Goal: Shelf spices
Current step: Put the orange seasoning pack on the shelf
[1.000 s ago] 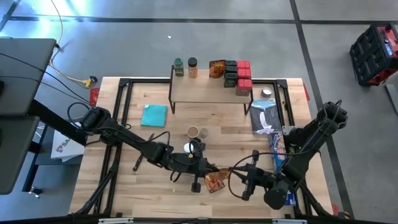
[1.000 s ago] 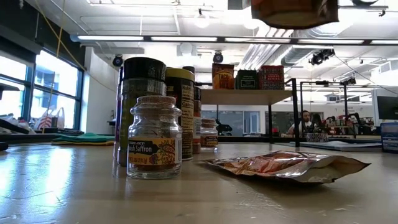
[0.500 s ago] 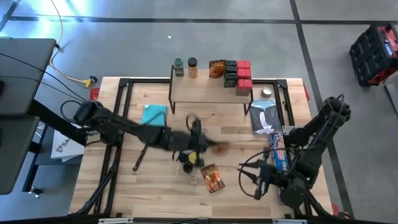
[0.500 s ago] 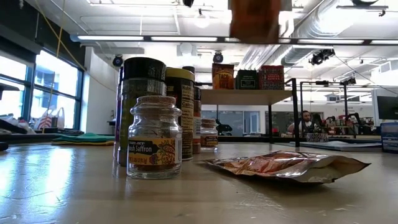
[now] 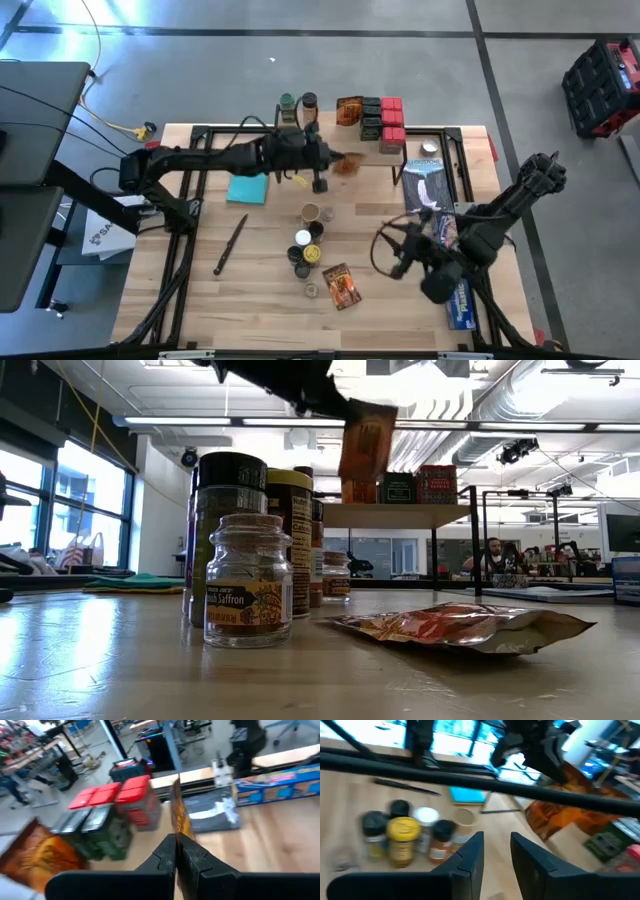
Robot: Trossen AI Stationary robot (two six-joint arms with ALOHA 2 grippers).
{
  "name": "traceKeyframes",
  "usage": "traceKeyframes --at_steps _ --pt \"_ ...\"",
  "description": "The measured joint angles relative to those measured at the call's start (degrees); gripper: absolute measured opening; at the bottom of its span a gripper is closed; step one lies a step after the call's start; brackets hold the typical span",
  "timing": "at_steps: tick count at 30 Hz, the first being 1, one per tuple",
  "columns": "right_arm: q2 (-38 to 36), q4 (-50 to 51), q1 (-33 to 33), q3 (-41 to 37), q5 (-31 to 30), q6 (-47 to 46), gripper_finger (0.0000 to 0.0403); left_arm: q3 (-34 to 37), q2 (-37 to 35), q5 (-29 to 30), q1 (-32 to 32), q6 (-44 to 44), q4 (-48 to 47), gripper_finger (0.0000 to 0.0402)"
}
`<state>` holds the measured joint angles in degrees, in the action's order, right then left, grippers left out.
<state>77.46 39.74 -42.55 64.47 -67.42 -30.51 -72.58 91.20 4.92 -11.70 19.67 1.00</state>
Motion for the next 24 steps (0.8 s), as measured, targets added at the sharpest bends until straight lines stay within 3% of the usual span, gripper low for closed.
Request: traceKeyframes --at_steps 5,9,24 --pt "-2.01 1.75 5.68 0.00 3.68 1.01 0.0089 0.00 -0.04 -0.39 -4.84 2.80 0.79 0.0000" --pt "-2.88 0.94 8.30 0.00 7.93 2.36 0.0089 -0.07 0.64 -4.46 -7.96 4.53 2.63 0.0000" --pt "-2.84 -3.91 8.93 0.00 8.78 2.52 0.0089 -0.11 4.42 -9.16 -15.14 6.40 12.35 0.0000"
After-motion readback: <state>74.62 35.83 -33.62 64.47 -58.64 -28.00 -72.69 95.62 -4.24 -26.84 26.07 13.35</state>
